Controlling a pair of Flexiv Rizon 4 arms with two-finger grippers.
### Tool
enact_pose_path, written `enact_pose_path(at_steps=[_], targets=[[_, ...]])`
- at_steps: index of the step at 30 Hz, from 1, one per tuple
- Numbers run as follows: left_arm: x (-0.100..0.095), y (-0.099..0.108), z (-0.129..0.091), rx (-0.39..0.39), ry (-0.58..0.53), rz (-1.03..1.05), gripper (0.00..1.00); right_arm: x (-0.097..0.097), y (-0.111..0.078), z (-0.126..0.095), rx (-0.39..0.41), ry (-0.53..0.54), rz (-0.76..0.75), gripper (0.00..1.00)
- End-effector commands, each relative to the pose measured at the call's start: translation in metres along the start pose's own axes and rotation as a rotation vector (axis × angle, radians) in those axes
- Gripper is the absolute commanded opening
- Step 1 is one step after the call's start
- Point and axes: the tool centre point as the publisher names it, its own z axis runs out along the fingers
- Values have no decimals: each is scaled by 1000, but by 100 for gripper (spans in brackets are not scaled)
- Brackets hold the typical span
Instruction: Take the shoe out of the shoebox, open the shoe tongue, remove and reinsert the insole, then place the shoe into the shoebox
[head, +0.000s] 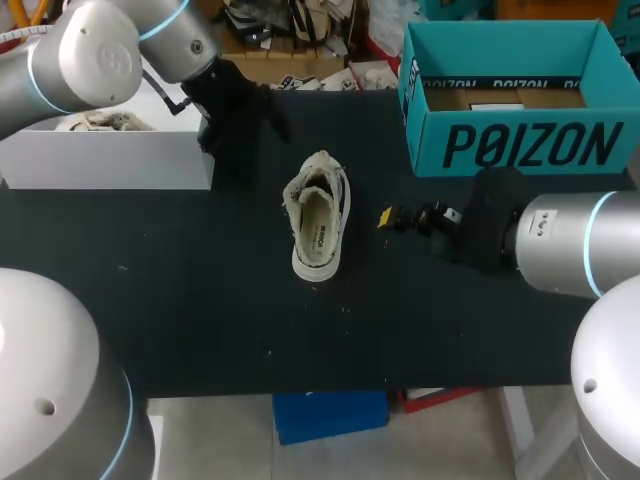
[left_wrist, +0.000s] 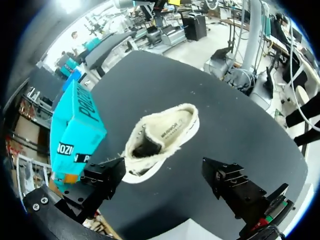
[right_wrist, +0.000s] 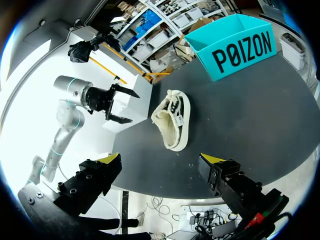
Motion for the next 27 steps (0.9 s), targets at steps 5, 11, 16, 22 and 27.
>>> enact_pose_path(at_steps=[5,11,16,22,27], targets=[[-6,14,23,-34,0,612,100,0,-3,1,-10,1,2,100],[-4,24,48,-71,69,827,100,0,-3,1,-10,1,2,100],[-7,28,66,-88,97,916,100,0,-3,1,-10,1,2,100],[-9,24,81,-82,90,998,100,0,-3,1,-10,1,2,100],[-2,23,90,-72,116,1028,74,0,-3,1,-10,1,2,100]])
